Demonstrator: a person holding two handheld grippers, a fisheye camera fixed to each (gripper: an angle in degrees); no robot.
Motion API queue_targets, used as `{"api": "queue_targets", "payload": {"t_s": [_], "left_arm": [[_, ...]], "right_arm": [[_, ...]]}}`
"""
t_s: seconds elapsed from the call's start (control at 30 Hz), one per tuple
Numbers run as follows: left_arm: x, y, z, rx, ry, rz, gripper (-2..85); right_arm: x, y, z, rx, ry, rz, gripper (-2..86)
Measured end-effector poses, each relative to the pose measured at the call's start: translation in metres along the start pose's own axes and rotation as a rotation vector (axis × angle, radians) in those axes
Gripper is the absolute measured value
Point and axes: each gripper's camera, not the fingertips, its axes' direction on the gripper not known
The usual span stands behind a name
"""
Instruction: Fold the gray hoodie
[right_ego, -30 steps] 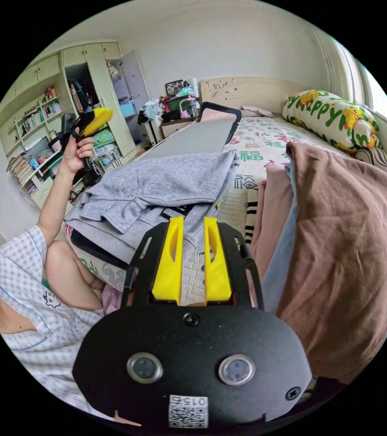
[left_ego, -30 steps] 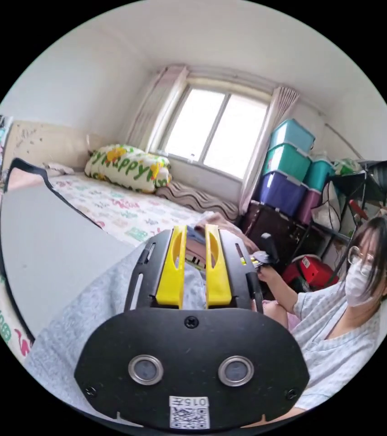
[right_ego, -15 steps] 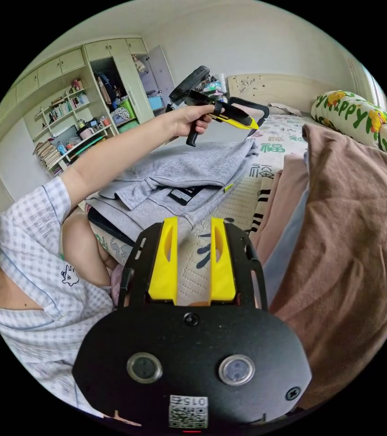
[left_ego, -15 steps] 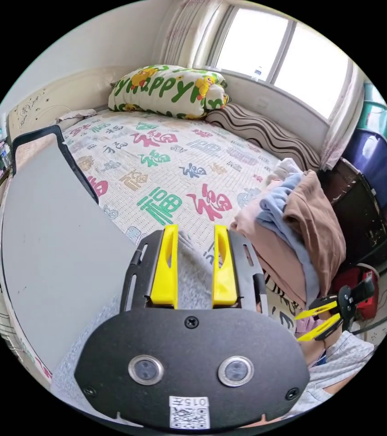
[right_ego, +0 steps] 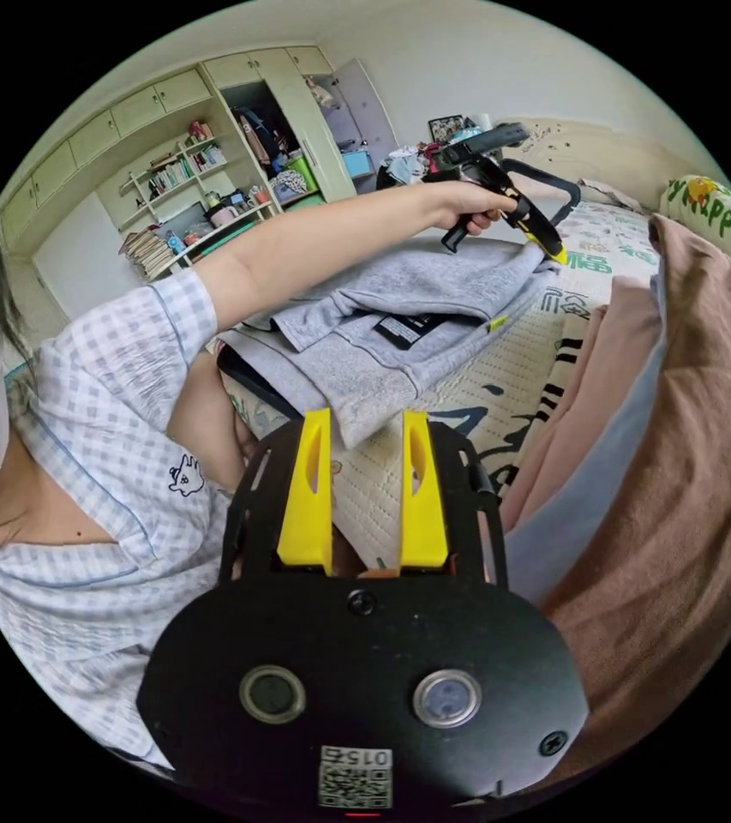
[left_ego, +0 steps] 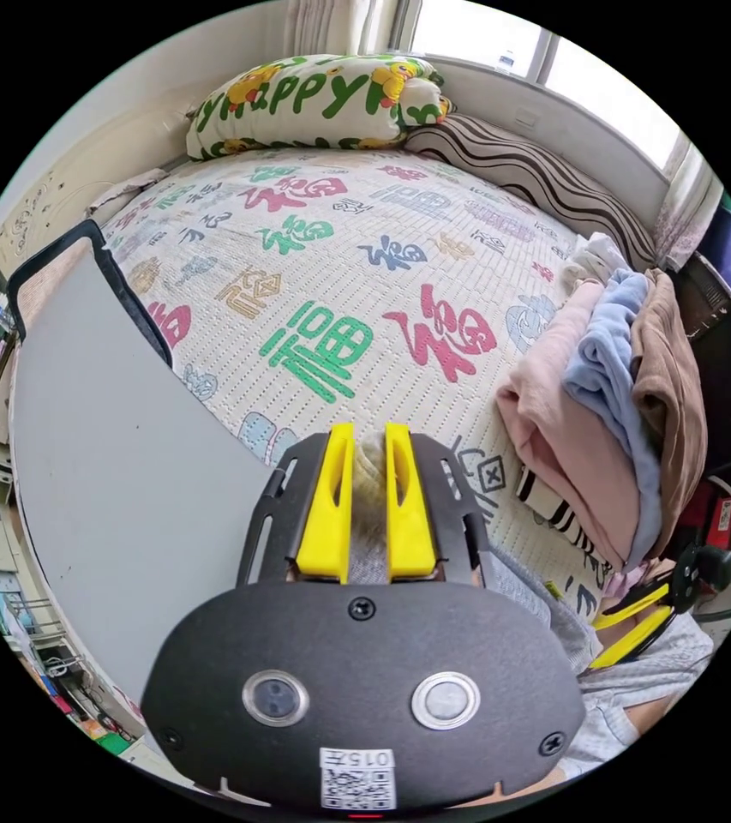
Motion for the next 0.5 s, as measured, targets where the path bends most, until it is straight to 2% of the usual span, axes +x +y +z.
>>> {"api": "queue_targets", "payload": {"t_s": [0.23,0.4,0.5], "left_arm": [[0.003,-0.001,-0.075,0.100,-0.049,0.001,2.4],[-0.008,0.001,-0.179,0.268,0.072,-0.003,1.8],[-0.019,0.001,-0.257,0.391,0.171,0.010,1.6]], "right_arm": [[0.008,-0.003,0.012,-0.032,-0.026,0.054,5.4],[0.001,0.007,-0.032,0.130,-0.037,0.040,3.6],[-0.014,0.011,-0.061,0.206,0.037,0.042,3.6]]}}
